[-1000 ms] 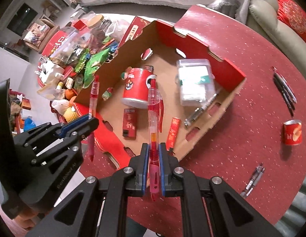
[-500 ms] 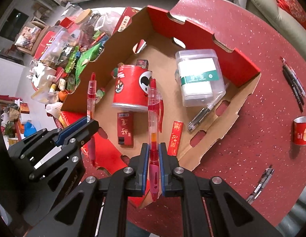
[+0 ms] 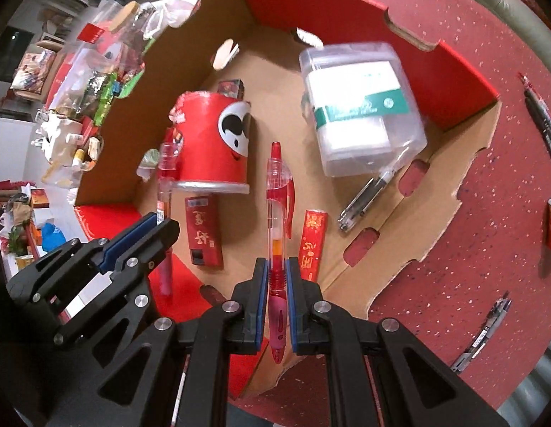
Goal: Organize rigid objects
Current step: 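Lift both red pens and carry them over the cardboard box, then open both grippers to drop the red pens into the box, then move both tools back over the remaining black and grey pens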
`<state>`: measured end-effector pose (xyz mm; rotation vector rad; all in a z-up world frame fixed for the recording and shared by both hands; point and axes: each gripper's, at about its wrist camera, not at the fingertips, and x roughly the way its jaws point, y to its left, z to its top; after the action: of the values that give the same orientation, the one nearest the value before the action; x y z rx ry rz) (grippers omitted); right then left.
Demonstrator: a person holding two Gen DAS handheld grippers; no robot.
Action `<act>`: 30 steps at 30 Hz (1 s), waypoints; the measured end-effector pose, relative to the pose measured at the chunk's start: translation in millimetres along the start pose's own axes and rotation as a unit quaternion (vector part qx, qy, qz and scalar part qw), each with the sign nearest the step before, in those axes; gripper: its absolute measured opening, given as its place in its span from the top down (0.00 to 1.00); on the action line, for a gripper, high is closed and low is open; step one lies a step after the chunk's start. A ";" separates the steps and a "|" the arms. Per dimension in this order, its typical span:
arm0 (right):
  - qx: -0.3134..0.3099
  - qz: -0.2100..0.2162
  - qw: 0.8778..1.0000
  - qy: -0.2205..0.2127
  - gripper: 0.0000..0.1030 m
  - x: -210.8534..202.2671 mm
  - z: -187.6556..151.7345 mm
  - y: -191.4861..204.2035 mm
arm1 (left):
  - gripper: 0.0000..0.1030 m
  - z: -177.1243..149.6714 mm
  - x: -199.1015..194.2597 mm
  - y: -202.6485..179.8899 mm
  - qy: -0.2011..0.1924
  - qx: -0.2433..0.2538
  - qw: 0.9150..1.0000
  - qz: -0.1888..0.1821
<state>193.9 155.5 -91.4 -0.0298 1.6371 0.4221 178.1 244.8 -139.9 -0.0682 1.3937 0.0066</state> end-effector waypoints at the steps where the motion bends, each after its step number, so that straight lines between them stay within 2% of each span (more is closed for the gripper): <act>1: -0.002 -0.001 1.000 0.003 0.89 2.8 0.4 -0.2 | 0.90 -0.3 1.8 0.1 0.002 0.001 1.000 0.001; 10: -0.001 -0.008 1.000 0.020 0.89 16.9 3.0 -4.3 | 0.90 -3.8 15.6 -1.6 0.020 0.006 1.000 0.016; 13: -0.003 -0.008 1.000 0.021 0.89 17.6 3.6 -4.3 | 0.84 -3.8 18.9 -4.0 0.027 0.012 0.999 0.020; 14: -0.003 -0.008 1.000 0.022 0.89 18.7 3.7 -5.9 | 0.74 -3.9 20.0 -4.5 0.029 0.014 0.999 0.022; 15: -0.002 -0.007 1.000 0.023 0.89 18.1 4.0 -6.1 | 0.58 -4.1 20.4 -4.7 0.030 0.015 0.999 0.025; 16: -0.001 -0.006 1.000 0.025 0.89 18.5 3.6 -6.7 | 0.49 -4.3 20.5 -4.5 0.028 0.015 0.999 0.030; 17: -0.001 -0.005 1.000 0.028 0.88 19.1 3.4 -7.0 | 0.36 -4.4 19.7 -3.6 0.024 0.014 0.999 0.033; 19: -0.002 -0.009 0.999 0.031 0.87 18.7 2.5 -7.4 | 0.30 -4.1 18.3 -1.5 0.020 0.012 0.999 0.039; 21: 0.003 -0.018 0.999 0.027 0.76 15.5 1.8 -10.4 | 0.22 -3.7 20.9 3.3 0.033 0.003 0.999 0.042; 23: 0.011 -0.023 1.000 0.018 0.58 11.6 1.9 -15.8 | 0.20 -3.6 23.6 8.8 0.046 -0.008 0.998 0.033; 24: 0.015 -0.004 1.000 0.011 0.50 8.7 2.3 -17.8 | 0.18 -4.1 23.8 10.0 0.048 -0.010 0.998 0.030; 25: 0.016 0.013 1.000 0.005 0.29 5.8 2.7 -18.0 | 0.16 -4.3 23.3 10.6 0.047 -0.011 0.998 0.030; 26: 0.015 0.021 1.000 0.000 0.11 2.7 3.5 -16.7 | 0.08 -4.8 21.9 11.3 0.043 -0.010 0.999 0.029; 27: 0.012 0.029 0.999 -0.008 0.04 -1.7 4.1 -13.7 | 0.00 -4.8 20.9 12.8 0.042 -0.013 0.999 0.024; 30: 0.003 0.012 1.000 -0.021 0.02 -11.9 5.4 -6.8 | 0.00 -4.0 17.3 13.4 0.030 -0.011 0.999 0.017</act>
<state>202.2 148.0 -81.9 0.0039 1.5988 0.4328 176.6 257.3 -158.2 -0.0645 1.4552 0.0480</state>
